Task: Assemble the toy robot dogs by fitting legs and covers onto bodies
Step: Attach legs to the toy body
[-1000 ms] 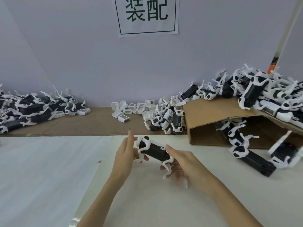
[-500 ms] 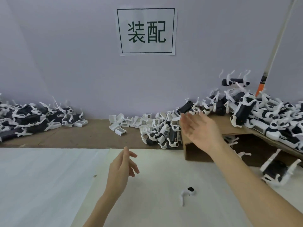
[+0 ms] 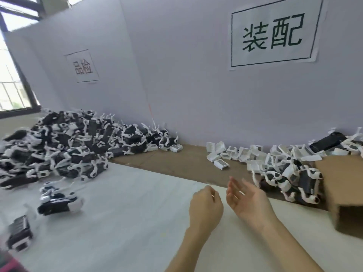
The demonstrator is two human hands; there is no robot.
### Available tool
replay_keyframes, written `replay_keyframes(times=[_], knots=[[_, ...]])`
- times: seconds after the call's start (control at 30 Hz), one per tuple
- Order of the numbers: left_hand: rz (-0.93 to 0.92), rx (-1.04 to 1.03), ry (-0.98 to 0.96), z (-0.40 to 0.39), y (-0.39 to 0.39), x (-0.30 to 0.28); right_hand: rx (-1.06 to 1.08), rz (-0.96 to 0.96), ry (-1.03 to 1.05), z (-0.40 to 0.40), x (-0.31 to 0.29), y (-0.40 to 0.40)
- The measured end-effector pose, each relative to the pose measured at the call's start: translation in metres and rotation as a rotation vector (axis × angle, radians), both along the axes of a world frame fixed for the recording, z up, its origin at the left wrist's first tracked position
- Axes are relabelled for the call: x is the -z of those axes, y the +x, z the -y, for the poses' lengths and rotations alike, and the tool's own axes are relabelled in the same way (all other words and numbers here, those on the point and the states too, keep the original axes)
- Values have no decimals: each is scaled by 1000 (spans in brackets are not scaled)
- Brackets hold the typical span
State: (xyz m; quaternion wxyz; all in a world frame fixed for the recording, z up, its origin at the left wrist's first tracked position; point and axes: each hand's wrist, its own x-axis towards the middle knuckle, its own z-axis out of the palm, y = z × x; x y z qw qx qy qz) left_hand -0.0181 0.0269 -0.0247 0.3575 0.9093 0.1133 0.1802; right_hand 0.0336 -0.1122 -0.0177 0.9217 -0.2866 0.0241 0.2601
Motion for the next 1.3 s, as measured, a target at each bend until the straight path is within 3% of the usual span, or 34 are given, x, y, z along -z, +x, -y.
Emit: replay_keyframes(times=[0.07, 0.23, 0.33, 0.4, 0.53, 0.73, 1.0, 1.3], knots=[[-68, -54, 72, -39, 15, -7, -52, 0, -29, -25, 6, 8], [-272, -395, 665, -217, 35, -28, -140, 12, -16, -68, 17, 30], [-473, -607, 825, -334, 25, -46, -162, 32, -22, -93, 16, 43], [-573, -689, 736, -392, 21, -51, -181, 47, -11, -106, 16, 50], [-486, -701, 430, -462, 29, -42, -244, 65, 36, -119, 19, 62], [-273, -617, 335, -509, 76, -19, -317, 126, 39, -119, 16, 78], [-144, -459, 329, -483, 115, -15, -207, 103, 38, -118, 22, 77], [-67, -209, 348, -405, 94, -16, -143, 55, 67, -114, 22, 77]])
